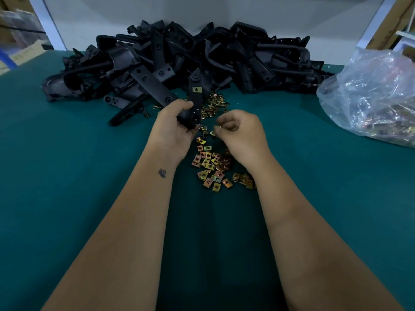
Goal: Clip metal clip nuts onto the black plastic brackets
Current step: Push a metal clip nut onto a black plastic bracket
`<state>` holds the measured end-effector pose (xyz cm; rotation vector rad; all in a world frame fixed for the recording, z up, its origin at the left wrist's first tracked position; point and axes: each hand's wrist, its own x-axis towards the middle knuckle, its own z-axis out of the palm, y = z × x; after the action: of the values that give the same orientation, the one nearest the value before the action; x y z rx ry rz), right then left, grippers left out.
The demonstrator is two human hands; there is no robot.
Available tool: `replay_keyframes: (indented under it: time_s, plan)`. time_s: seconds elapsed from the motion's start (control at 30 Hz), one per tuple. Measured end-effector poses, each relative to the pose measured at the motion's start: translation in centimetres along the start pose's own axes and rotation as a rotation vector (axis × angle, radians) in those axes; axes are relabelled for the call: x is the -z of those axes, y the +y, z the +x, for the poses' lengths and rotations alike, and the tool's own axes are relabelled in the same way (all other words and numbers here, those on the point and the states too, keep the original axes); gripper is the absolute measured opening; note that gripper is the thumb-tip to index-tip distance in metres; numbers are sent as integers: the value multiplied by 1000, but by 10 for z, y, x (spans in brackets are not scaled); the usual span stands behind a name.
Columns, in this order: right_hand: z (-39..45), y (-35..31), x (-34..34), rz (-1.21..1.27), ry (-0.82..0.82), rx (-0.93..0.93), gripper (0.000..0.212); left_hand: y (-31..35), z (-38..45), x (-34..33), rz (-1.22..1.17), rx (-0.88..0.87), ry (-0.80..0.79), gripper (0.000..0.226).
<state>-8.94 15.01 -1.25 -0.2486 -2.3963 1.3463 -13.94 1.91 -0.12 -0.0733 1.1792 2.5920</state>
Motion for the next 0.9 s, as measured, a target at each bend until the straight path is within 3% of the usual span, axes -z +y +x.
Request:
replay_keyframes:
  time_s: [0.27, 0.43, 0.67, 0.9]
  plan:
    - [2, -4, 3, 514, 105, -84, 15, -4, -3, -5, 8, 49, -57, 14]
    - [3, -3, 4, 733, 49, -104, 19, -5, -3, -6, -6, 62, -87, 13]
    - [3, -7, 4, 844, 27, -154, 13, -4, -4, -5, -4, 77, -145, 24]
    - [0, -12, 4, 844, -58, -205, 20, -3, -4, -4, 8, 82, -208, 33]
